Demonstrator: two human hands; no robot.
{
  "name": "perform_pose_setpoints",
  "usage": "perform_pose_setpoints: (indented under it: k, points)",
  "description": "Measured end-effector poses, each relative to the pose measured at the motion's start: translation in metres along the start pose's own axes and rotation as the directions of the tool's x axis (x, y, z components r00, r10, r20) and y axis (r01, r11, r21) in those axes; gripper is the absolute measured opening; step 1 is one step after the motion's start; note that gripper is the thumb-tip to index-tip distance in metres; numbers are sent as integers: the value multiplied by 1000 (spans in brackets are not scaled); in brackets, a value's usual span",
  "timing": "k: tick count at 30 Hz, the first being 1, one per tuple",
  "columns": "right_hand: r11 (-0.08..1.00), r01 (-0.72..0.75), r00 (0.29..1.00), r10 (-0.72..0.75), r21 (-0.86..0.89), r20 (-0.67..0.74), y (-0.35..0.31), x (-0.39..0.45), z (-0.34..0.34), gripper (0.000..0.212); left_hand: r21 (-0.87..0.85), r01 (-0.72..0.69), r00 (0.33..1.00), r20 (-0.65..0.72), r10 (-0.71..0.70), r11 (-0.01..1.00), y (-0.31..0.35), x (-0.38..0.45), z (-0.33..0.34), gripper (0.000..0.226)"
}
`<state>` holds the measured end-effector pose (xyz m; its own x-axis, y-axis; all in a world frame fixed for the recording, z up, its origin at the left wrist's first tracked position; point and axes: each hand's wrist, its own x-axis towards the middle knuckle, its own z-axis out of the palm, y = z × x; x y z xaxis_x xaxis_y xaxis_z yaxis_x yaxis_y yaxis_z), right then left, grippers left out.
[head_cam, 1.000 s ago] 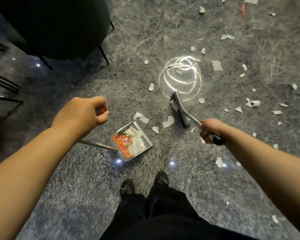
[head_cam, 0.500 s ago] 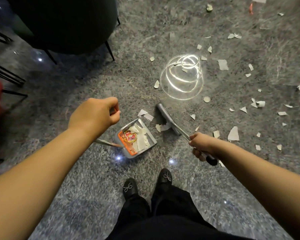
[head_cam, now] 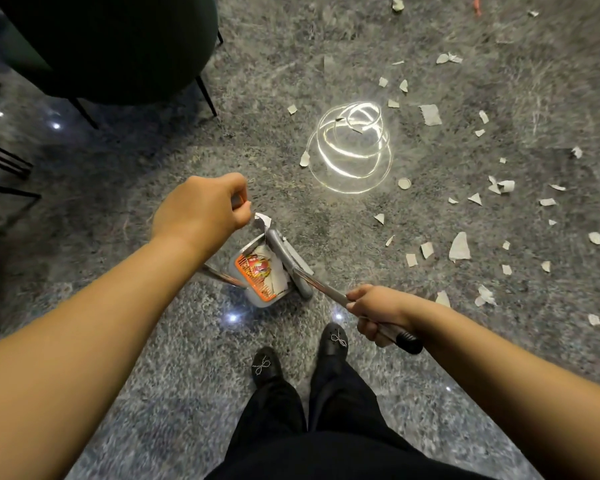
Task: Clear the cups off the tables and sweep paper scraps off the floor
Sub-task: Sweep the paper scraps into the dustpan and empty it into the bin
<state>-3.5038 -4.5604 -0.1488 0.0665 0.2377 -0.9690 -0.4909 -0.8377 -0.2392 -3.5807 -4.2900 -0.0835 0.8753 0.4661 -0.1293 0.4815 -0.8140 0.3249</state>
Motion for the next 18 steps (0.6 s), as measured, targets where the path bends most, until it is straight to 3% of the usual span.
perform_pose_setpoints:
  k: [18]
  points:
    - [987, 94, 988, -76, 131, -137, -13, -32, 26, 17, -86, 99, 994, -40, -103, 991, -74, -59, -33, 17]
